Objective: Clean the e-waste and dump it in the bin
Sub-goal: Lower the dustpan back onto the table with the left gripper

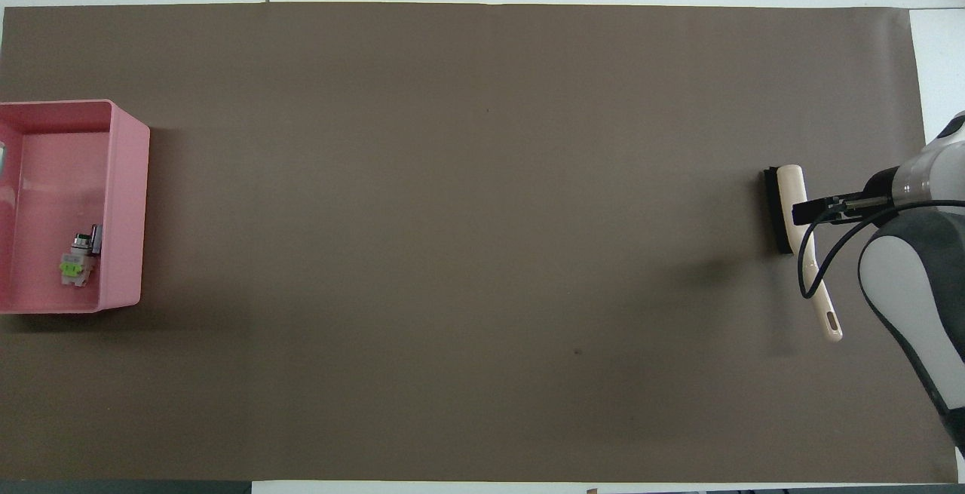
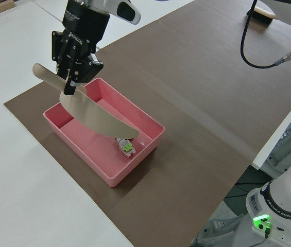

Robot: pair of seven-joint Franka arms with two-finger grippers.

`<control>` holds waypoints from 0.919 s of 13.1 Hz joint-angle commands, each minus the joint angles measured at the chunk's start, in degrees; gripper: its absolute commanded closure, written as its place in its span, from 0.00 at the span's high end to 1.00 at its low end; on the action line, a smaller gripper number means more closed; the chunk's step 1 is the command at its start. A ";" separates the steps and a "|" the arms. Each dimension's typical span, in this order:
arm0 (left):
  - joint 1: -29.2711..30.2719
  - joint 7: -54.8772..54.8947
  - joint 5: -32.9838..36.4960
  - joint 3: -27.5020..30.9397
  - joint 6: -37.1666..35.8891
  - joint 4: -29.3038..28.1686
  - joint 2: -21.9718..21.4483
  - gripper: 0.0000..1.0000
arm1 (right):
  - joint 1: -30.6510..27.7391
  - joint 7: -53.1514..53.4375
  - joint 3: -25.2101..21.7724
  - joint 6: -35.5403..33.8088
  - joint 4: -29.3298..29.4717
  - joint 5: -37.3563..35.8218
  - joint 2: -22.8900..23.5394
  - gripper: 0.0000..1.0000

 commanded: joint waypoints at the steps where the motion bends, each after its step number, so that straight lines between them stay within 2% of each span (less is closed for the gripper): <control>1: -2.68 -0.52 -7.74 0.44 -1.89 -3.39 -2.73 0.00 | 1.63 7.36 0.33 -7.48 9.04 0.08 1.62 1.00; 4: -7.67 -1.30 -11.30 0.36 0.64 -11.45 -6.67 0.00 | 3.05 11.41 0.42 -18.82 20.20 -0.01 1.79 1.00; 6: -12.41 -9.16 -12.27 0.44 5.82 -22.06 -11.94 0.00 | 2.96 11.51 0.33 -24.11 26.10 -0.10 2.32 1.00; 8: -18.99 -20.24 -12.27 0.35 7.52 -28.60 -14.33 0.00 | 2.53 11.68 0.33 -26.93 27.79 -0.36 3.29 1.00; 12: -31.22 -35.74 -12.27 0.35 9.18 -33.18 -12.76 0.00 | 2.70 11.42 0.16 -27.64 26.13 -0.10 1.98 1.00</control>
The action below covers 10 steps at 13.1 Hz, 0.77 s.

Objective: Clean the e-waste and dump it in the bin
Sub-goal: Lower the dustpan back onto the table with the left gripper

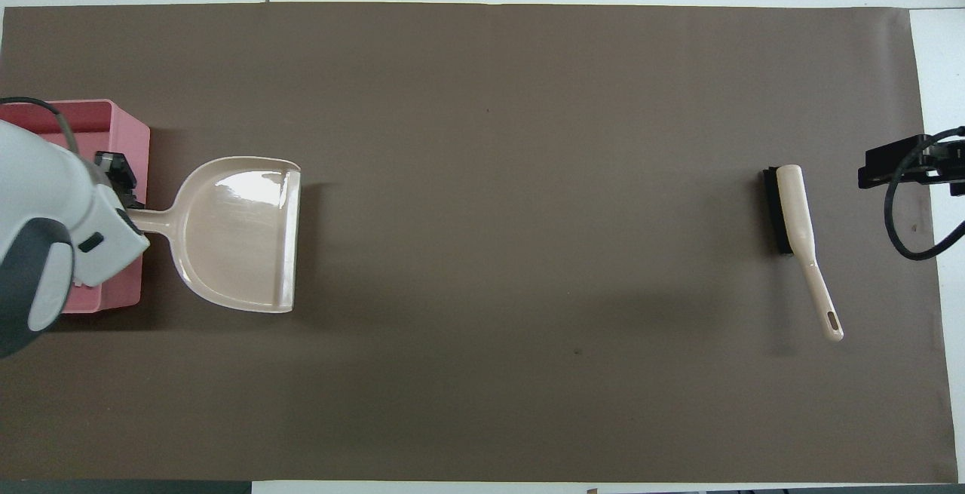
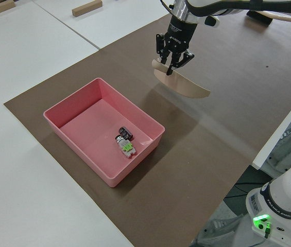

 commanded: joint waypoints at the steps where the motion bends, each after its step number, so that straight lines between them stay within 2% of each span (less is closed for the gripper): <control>1: -5.96 -7.47 -0.26 1.15 2.67 -3.51 -0.40 0.00 | -0.11 0.43 -0.36 -1.75 -0.09 0.00 -0.65 1.00; 2: -7.63 -9.68 -0.34 1.15 3.11 -3.51 0.82 0.00 | 0.59 0.26 -1.15 -1.84 -0.10 0.26 -0.66 1.00; 3: -8.78 -10.83 -0.26 1.15 4.16 -3.51 1.71 0.00 | 3.81 0.78 -2.12 -2.80 -0.27 -0.52 -1.18 1.00; 6: -12.39 -14.08 -0.26 1.23 6.35 -4.12 5.48 0.00 | 11.21 4.54 -8.79 -3.24 -0.10 -2.82 -1.10 1.00; 10: -13.36 -19.26 0.01 1.23 12.07 -6.41 8.03 0.00 | 10.44 5.35 -8.81 -3.69 0.17 -2.47 -0.92 1.00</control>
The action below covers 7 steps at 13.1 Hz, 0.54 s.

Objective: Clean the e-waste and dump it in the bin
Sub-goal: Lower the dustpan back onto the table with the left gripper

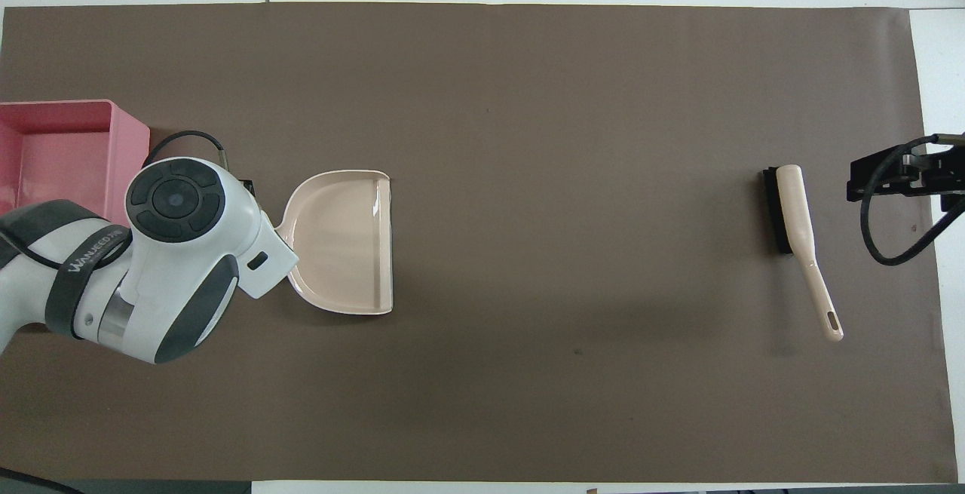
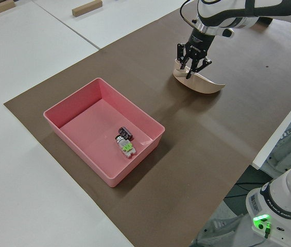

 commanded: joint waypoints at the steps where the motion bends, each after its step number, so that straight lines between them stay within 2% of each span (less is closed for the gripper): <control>1: -3.94 -4.44 -0.48 0.61 5.11 -1.41 3.46 0.00 | -0.81 0.74 0.54 -1.30 0.42 -0.29 -0.16 1.00; 5: -4.38 -4.54 0.31 0.69 5.90 -1.41 5.49 0.00 | -2.05 1.17 1.69 -2.27 0.96 1.73 -0.07 1.00; 6: -4.38 -4.45 0.31 0.69 5.46 -0.97 5.58 0.03 | -1.96 1.26 1.69 -2.10 0.69 1.73 -0.25 1.00; 7: -4.30 -4.62 0.31 0.69 5.20 -0.79 5.58 0.09 | -1.87 1.18 1.69 -2.18 0.60 1.73 -0.34 1.00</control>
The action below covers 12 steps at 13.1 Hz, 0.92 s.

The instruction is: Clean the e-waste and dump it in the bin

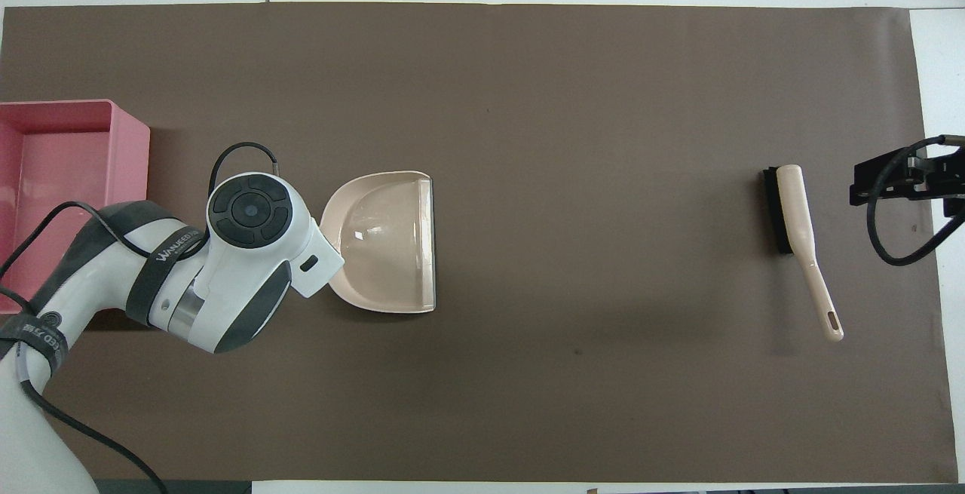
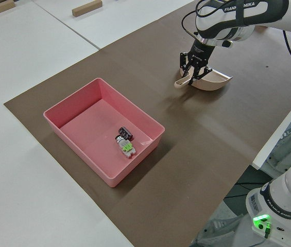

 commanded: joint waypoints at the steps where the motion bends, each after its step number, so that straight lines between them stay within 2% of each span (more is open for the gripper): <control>1: -0.92 -1.40 0.29 0.70 -0.04 0.07 0.15 0.25 | -0.99 0.83 0.94 -0.85 0.31 1.10 -0.33 1.00; 5: -0.22 -6.58 0.11 1.14 -9.77 4.19 -2.48 0.92 | -0.64 0.05 1.73 -1.11 1.19 -0.83 0.19 1.00; 6: 1.35 -7.73 0.11 1.14 -12.41 5.25 -3.71 0.99 | -0.81 -0.13 1.56 -0.94 1.19 -0.92 0.28 1.00; 8: 3.38 -10.71 0.11 1.23 -13.13 5.26 -6.26 0.99 | -1.34 -3.89 1.47 -1.37 2.15 -0.93 0.37 1.00; 10: 8.03 -21.21 0.02 1.14 -15.05 5.08 -9.68 0.99 | -1.25 -4.53 1.47 -1.29 3.12 -0.75 1.07 1.00; 12: 10.06 -31.51 -0.24 1.14 -18.92 5.08 -11.19 0.99 | -1.51 -4.53 1.38 -1.73 2.95 -0.13 0.99 1.00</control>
